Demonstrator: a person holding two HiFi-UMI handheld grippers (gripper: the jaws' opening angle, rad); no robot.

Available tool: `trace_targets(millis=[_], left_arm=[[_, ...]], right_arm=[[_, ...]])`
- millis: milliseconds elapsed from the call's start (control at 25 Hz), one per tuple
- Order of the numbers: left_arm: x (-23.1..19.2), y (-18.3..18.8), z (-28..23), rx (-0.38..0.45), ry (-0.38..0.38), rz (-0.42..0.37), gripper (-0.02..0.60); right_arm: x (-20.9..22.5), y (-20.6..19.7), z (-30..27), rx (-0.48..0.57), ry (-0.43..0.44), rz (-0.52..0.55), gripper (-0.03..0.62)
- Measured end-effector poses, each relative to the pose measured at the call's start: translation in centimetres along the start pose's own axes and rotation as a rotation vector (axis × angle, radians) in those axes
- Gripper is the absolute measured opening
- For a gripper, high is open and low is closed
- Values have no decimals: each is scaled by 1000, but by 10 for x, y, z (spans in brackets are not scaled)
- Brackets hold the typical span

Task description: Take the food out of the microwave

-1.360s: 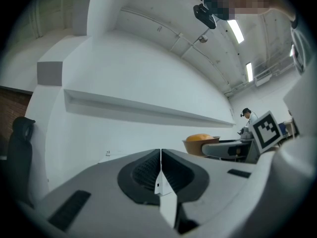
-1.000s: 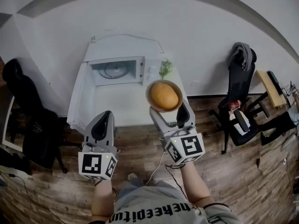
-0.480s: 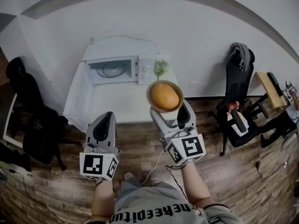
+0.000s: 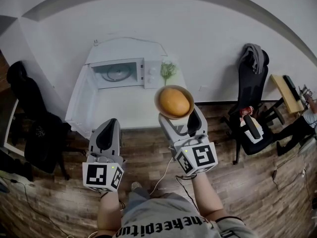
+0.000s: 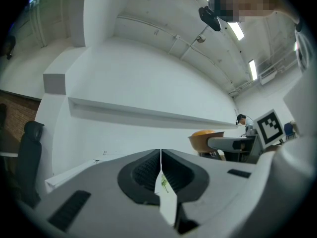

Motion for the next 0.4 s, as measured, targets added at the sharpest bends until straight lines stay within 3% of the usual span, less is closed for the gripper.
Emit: trace_targets(millis=[400], left_arm=[[5,-6,-2,-10,0,-4,9]], right_arm=[[6,-3,3,1,-3,-7,417]])
Point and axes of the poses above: the fingertips, and each gripper's own axes: z backward along the fingers, x to its right, y out of its top, the point moved 4 cm from there along z, backward along the fingers, and after that the axes turned 6 degrees about z, right-handed, at the moved point
